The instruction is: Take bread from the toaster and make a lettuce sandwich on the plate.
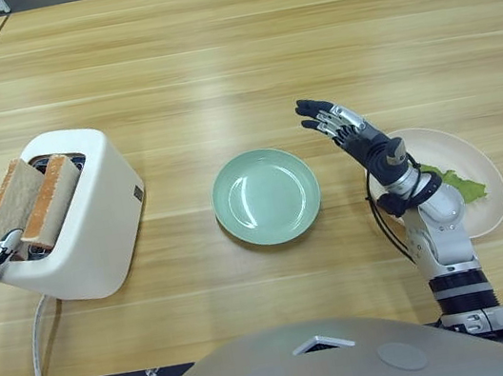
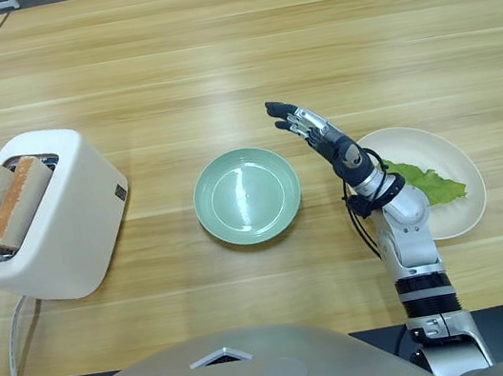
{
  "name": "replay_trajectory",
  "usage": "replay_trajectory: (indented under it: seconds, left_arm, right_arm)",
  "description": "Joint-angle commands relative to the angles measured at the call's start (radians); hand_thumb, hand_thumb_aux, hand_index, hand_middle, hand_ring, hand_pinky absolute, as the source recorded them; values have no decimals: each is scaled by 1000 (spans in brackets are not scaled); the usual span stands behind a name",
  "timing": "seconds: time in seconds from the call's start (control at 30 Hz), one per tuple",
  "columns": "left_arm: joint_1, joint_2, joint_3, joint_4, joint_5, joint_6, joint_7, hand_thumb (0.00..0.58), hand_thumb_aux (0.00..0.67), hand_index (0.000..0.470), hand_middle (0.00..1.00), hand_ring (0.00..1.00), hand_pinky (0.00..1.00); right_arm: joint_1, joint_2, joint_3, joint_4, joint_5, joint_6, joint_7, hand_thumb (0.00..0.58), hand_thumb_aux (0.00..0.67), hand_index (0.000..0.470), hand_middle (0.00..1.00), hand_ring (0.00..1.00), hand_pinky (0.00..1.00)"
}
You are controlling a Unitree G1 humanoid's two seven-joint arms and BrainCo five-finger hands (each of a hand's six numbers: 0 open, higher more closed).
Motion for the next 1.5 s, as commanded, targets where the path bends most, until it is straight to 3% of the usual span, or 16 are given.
replay_trajectory:
  seconds: [0.03, 0.07, 0.13, 0.17, 0.2, 0.27, 0.73, 0.93, 1.03, 1.17, 1.37, 1.5]
  left_arm:
    - [-14, 18, -21, 19, -1, -7, -6, 343, 242, 170, 0, 0, 0]
    - [-17, 18, -23, 21, -3, -9, -6, 425, 323, 227, 0, 0, 0]
    - [-22, 17, -23, 16, -13, -21, -2, 509, 436, 306, 0, 0, 0]
    - [-26, 15, -19, 9, -22, -28, 1, 539, 491, 345, 0, 0, 0]
    - [-31, 13, -14, 2, -30, -36, 5, 572, 591, 415, 0, 0, 0]
    - [-41, 10, -2, -5, -47, -57, 15, 580, 670, 470, 0, 0, 0]
    - [-100, -18, 49, -85, -155, -159, 69, 580, 670, 470, 0, 0, 0]
    - [-239, 0, 57, -280, -339, -60, 89, 580, 670, 470, 0, 0, 0]
    - [-333, 15, -73, -397, -303, 44, 79, 580, 670, 470, 0, 0, 0]
    - [-448, -2, -328, -432, -107, 109, 62, 580, 670, 470, 0, 0, 0]
    - [-574, -133, -827, -318, 365, 80, 73, 580, 670, 470, 0, 0, 0]
    - [-619, -170, -1035, -113, 656, 24, 179, 580, 670, 470, 0, 0, 0]
  right_arm:
    - [2, -1, 1, -6, -13, 2, -4, 0, 0, 0, 0, 0, 0]
    - [1, 0, 1, -6, -14, 2, -4, 0, 0, 0, 0, 0, 0]
    - [2, 0, 0, -7, -15, 2, -5, 0, 0, 0, 0, 0, 0]
    - [2, 0, 0, -7, -16, 2, -5, 0, 0, 0, 0, 0, 0]
    - [1, 1, 0, -7, -17, 2, -5, 0, 0, 0, 0, 0, 0]
    - [0, 1, 1, -5, -19, 2, -5, 0, 0, 0, 0, 0, 0]
    - [-2, 1, 9, -2, -22, 1, 1, 0, 0, 0, 0, 0, 0]
    - [-23, 7, 14, 25, -24, -5, 7, 0, 0, 0, 0, 0, 0]
    - [-40, 12, 10, 45, -15, -7, 5, 0, 0, 0, 0, 0, 0]
    - [-61, 19, -7, 54, 18, 6, -3, 0, 0, 0, 0, 0, 0]
    - [-123, -20, -107, 36, 76, 58, -49, 0, 0, 0, 0, 0, 0]
    - [-129, -153, -185, 27, -11, 92, -52, 0, 0, 0, 0, 0, 0]
